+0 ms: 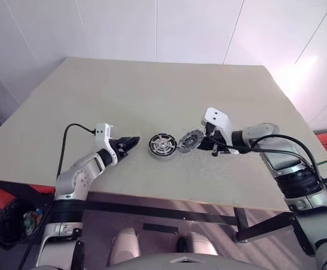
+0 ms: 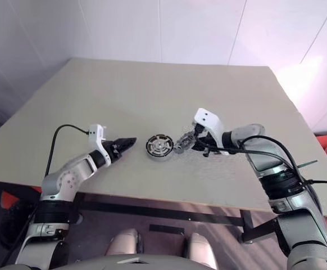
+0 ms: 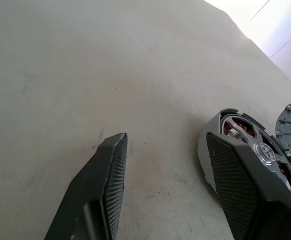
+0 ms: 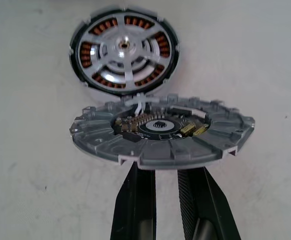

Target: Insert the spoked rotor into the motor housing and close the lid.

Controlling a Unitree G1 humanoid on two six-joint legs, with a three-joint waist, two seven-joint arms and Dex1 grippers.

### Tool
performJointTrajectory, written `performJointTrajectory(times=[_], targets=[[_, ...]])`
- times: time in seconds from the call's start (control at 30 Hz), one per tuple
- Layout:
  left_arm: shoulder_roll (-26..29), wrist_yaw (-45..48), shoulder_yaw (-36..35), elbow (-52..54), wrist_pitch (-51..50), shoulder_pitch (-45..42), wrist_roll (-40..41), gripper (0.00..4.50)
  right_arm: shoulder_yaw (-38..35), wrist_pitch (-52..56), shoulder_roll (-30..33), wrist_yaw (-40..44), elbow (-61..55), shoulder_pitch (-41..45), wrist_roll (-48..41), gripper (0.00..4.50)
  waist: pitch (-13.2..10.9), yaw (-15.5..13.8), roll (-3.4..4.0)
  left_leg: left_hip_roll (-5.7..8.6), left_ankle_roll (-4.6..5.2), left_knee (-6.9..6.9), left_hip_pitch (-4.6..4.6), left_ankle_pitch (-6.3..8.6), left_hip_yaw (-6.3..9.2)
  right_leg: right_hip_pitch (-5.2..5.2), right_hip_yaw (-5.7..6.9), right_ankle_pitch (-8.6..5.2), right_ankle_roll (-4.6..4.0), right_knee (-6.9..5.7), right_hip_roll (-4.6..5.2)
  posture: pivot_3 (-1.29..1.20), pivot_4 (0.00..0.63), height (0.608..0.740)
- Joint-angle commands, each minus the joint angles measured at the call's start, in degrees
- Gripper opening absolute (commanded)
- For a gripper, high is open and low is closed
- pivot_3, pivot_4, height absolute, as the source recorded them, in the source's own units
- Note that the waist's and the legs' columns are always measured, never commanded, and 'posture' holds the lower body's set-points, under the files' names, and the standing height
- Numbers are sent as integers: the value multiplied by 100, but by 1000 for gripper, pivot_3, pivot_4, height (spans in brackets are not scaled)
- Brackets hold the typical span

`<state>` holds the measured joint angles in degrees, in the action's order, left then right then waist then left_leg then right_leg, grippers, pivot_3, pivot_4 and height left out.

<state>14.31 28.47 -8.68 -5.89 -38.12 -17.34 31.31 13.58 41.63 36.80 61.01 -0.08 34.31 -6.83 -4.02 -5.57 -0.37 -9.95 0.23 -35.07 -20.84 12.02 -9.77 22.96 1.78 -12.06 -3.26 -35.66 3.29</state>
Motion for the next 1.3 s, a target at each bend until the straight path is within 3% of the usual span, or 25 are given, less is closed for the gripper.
performJointTrajectory(times=[0.03, 0.63, 1.3], targets=[[7, -19, -43, 264, 30, -4, 35, 2671, -141, 125, -170, -164, -260, 336, -177, 671, 0, 2, 0, 0, -2, 0, 0, -1, 0, 0, 0, 0, 0, 0, 0, 0, 0, 740], [13, -108, -90, 373, 2, 90, 58, 2671, 256, 273, -1164, -593, -119, 692, -307, 671, 0, 8, 0, -1, -20, 6, -1, -11, 0, 4, 0, 0, 0, 0, -1, 0, 0, 740], [167, -163, -240, 573, -139, 163, 107, 2671, 549, -111, -2096, -1241, 1060, 487, -149, 671, 0, 15, 0, 0, -23, 8, -1, -12, 1, 4, 0, 0, 1, 2, -1, 0, 0, 740]])
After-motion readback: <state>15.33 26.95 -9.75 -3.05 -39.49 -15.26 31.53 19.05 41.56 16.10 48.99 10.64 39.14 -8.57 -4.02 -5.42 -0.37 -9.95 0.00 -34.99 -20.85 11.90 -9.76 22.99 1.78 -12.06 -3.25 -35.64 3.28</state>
